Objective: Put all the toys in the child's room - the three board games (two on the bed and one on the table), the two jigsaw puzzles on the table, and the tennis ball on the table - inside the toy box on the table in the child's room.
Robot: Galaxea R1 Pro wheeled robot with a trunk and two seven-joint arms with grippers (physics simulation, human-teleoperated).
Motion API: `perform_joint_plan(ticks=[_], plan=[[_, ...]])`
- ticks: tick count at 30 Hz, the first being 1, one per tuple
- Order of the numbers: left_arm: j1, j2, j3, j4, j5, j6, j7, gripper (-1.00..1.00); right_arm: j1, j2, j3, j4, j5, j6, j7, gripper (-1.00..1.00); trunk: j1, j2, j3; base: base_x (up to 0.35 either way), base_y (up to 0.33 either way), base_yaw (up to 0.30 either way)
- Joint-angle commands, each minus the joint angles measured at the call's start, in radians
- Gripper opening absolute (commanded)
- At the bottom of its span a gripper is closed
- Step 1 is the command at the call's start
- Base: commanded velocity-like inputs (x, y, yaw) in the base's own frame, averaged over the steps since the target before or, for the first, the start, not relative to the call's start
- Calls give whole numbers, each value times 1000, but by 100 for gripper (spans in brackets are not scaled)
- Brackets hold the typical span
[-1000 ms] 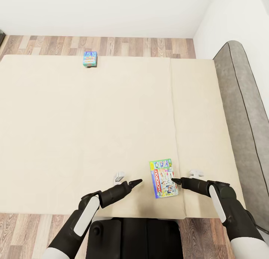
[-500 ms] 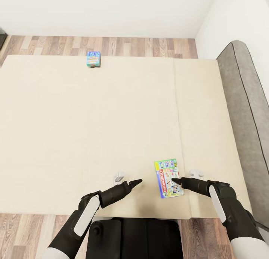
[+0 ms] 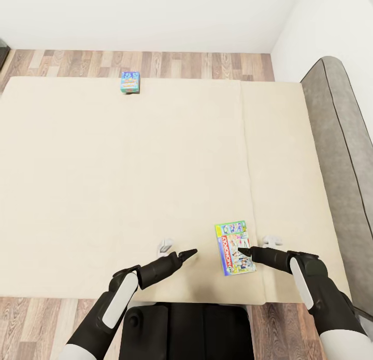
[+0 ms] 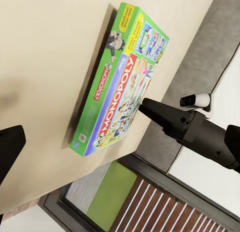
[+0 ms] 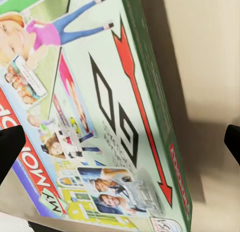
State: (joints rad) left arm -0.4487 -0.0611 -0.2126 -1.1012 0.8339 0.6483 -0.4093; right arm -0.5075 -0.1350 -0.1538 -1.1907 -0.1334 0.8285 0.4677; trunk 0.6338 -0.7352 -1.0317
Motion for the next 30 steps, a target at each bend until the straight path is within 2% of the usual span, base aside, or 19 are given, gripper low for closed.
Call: perform_joint_plan(ticks=[1, 30], plan=[[0, 0, 1, 0, 5, 7, 0, 100, 0, 0, -1, -1, -8, 7, -1, 100, 0, -1, -1, 0, 5, 0], [-1, 0, 1, 0, 5, 7, 0, 100, 0, 0, -1, -1, -8, 6, -1, 100, 0, -1, -1, 0, 1, 0]])
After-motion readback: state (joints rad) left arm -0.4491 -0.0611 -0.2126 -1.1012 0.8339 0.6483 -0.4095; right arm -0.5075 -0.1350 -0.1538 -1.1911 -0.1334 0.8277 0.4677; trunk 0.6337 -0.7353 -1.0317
